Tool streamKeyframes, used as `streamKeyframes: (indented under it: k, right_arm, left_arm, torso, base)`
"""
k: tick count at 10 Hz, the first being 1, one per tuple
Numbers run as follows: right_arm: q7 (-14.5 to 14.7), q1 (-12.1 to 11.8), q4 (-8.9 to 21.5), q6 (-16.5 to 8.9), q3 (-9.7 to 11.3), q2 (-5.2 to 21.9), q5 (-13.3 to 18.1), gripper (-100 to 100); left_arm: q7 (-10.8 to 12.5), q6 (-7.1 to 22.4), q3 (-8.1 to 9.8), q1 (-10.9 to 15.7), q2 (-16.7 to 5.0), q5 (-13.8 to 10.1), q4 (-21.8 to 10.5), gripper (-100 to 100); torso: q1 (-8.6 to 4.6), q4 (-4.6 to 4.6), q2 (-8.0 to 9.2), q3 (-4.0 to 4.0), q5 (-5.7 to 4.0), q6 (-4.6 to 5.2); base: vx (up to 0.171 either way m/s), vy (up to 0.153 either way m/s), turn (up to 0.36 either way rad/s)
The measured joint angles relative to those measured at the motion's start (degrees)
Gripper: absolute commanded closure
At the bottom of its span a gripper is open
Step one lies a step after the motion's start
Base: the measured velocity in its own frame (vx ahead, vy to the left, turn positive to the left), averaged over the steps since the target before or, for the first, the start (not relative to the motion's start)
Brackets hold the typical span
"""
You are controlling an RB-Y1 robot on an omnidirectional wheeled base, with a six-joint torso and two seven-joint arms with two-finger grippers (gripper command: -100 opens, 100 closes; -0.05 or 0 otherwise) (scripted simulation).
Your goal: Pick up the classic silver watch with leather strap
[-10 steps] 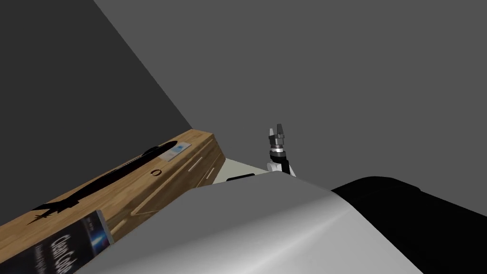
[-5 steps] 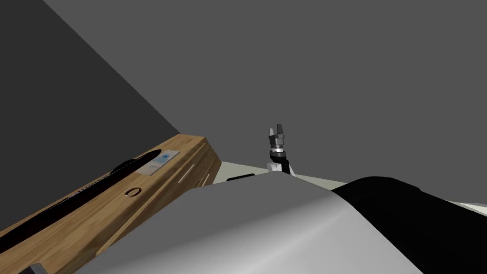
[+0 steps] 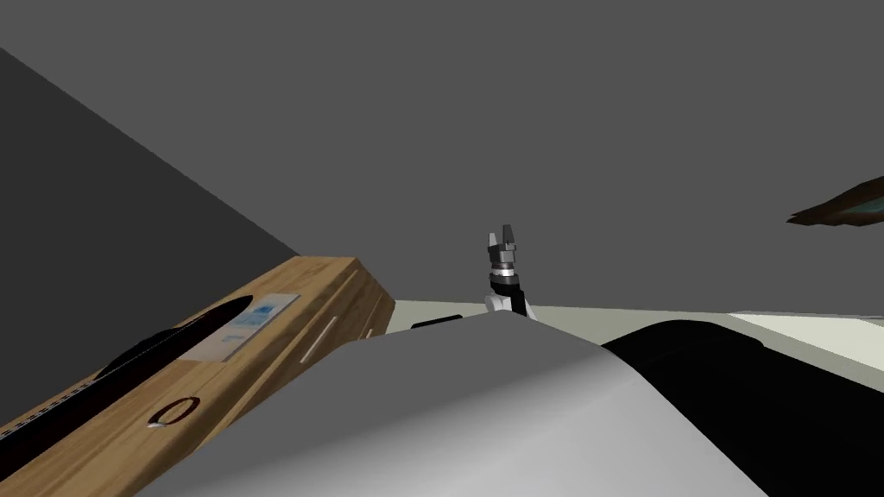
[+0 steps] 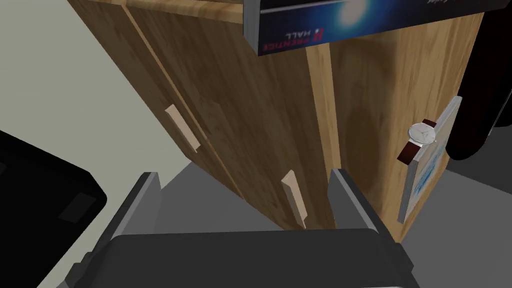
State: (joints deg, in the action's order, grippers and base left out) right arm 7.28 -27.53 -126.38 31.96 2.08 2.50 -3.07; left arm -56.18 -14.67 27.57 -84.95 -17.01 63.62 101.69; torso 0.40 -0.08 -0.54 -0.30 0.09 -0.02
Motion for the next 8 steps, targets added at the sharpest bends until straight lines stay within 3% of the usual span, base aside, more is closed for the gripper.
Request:
streamKeyframes:
  k: [1,6,7,8]
  right_arm:
    - [0.0,0.0,0.0,0.0,0.0,0.0,0.0,0]
    - [0.0,-0.01,0.0,0.0,-0.01,0.01,0.0,0]
    - [0.0,0.0,0.0,0.0,-0.01,0.01,0.0,0]
    - [0.0,-0.01,0.0,0.0,-0.01,0.01,0.0,0]
  left_arm:
    - [-2.32,-1.95,0.88,-1.14,0.71,1.77,-1.2,-100]
    - [-7.56,-7.33,2.2,-7.05,-1.25,10.13,-2.87,-100]
    - [-9.95,-9.45,3.27,-7.68,-0.83,11.13,-4.57,-100]
    - [-10.9,-10.19,3.03,-8.64,-0.76,12.89,-4.28,-100]
  torso:
    - [0.07,-0.02,-0.11,-0.06,0.01,0.03]
    - [0.12,-0.04,-0.16,-0.1,0.03,-0.03]
    - [0.16,-0.04,-0.17,-0.1,0.03,0.01]
    - [0.11,-0.03,-0.14,-0.08,0.03,-0.03]
  base:
    - [0.082,0.038,-0.259]
    - [0.094,0.052,-0.307]
    - [0.077,0.063,-0.256]
    - [0.088,0.073,-0.35]
